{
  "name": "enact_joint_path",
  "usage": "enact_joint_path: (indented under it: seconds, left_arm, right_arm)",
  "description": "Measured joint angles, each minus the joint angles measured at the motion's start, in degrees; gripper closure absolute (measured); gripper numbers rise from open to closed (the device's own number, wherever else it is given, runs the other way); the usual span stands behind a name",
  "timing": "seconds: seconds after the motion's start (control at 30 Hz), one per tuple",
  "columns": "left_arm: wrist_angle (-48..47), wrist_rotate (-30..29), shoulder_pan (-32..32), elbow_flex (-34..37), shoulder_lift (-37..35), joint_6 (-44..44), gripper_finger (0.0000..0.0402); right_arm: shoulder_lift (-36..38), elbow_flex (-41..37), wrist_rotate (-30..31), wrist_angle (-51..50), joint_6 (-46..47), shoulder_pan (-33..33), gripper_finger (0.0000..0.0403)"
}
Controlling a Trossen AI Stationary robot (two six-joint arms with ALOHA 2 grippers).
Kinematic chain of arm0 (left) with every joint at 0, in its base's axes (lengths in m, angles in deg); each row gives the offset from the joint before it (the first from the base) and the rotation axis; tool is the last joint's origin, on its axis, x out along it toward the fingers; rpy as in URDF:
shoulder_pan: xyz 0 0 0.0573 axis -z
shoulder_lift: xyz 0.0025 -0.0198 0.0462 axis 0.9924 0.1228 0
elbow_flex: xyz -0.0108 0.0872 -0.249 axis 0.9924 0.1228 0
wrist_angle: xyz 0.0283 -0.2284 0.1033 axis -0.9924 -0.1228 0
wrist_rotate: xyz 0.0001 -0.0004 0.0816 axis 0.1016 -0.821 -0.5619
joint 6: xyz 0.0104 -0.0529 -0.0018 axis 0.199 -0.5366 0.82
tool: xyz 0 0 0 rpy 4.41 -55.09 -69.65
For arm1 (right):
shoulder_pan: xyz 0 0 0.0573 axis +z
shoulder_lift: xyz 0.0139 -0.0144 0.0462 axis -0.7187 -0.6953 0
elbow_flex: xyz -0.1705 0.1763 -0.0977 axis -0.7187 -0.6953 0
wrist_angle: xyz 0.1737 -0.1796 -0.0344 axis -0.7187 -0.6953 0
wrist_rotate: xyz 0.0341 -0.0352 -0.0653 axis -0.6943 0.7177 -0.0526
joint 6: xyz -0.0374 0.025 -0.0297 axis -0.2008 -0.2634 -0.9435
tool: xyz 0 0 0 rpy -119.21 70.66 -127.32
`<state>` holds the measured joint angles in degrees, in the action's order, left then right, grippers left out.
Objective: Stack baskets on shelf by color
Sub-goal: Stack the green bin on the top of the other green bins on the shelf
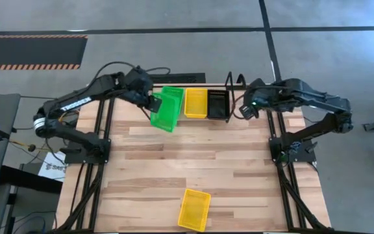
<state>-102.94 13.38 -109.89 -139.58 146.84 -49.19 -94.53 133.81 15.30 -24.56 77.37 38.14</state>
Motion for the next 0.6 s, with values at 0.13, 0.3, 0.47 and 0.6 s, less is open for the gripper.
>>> enact_joint_path:
  seconds: [0.13, 0.3, 0.47, 0.6]
  left_arm:
    - [-8.39, -0.98, -2.38, -11.75, 7.37, 6.04, 0.0401]
    - [-15.33, 0.42, -6.32, -28.82, 17.93, 11.94, 0.0401]
    - [-26.49, 4.28, -11.33, -40.99, 28.06, 14.51, 0.0401]
    - [-32.93, 4.23, -13.92, -44.08, 33.92, 14.91, 0.0401]
  right_arm:
    - [-1.96, -0.02, -1.86, -0.1, 1.12, -0.05, 0.0356]
    - [-4.26, 0.0, -2.39, -0.05, 1.23, 0.53, 0.0396]
    - [-5.26, 0.0, -2.36, -0.09, 1.01, 1.3, 0.039]
    - [-5.14, 0.0, -2.3, 0.12, -0.28, 1.96, 0.0399]
